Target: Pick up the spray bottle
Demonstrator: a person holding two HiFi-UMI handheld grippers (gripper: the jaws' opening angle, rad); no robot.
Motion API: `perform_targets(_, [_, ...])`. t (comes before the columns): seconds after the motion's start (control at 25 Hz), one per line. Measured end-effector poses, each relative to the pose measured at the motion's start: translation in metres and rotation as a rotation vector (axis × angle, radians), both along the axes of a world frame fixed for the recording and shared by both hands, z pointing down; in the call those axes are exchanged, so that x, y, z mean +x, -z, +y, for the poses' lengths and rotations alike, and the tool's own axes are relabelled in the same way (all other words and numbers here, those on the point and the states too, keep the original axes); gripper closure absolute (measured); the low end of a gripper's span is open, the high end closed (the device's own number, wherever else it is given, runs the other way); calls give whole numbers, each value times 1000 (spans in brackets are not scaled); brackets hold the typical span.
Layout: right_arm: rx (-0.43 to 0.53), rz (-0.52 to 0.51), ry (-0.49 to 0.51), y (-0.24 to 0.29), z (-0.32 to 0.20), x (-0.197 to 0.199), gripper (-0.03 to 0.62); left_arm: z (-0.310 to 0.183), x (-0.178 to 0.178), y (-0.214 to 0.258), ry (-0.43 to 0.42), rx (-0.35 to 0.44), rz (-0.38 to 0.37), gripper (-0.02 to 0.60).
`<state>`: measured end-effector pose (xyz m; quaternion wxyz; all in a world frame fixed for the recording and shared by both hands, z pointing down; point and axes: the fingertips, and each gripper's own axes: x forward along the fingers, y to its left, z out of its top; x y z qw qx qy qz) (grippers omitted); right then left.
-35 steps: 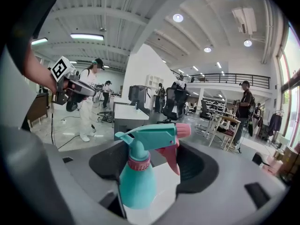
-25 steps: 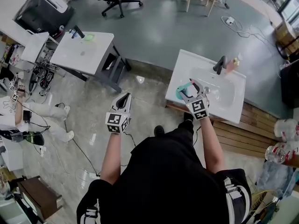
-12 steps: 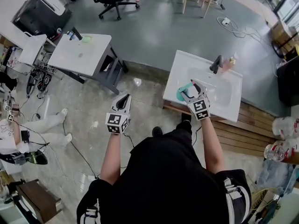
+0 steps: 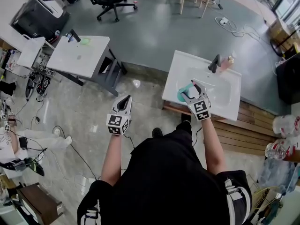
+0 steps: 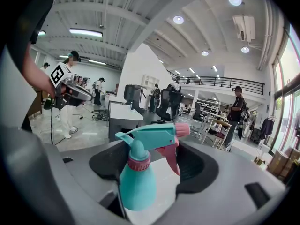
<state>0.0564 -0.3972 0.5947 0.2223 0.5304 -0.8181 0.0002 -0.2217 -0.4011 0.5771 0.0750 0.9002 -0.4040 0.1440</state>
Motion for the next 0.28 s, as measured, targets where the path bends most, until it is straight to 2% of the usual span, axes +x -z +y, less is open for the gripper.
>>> perform_targets(0.28, [-1, 8, -22, 2, 5, 8, 263, -5, 9, 1, -20, 0, -5, 552])
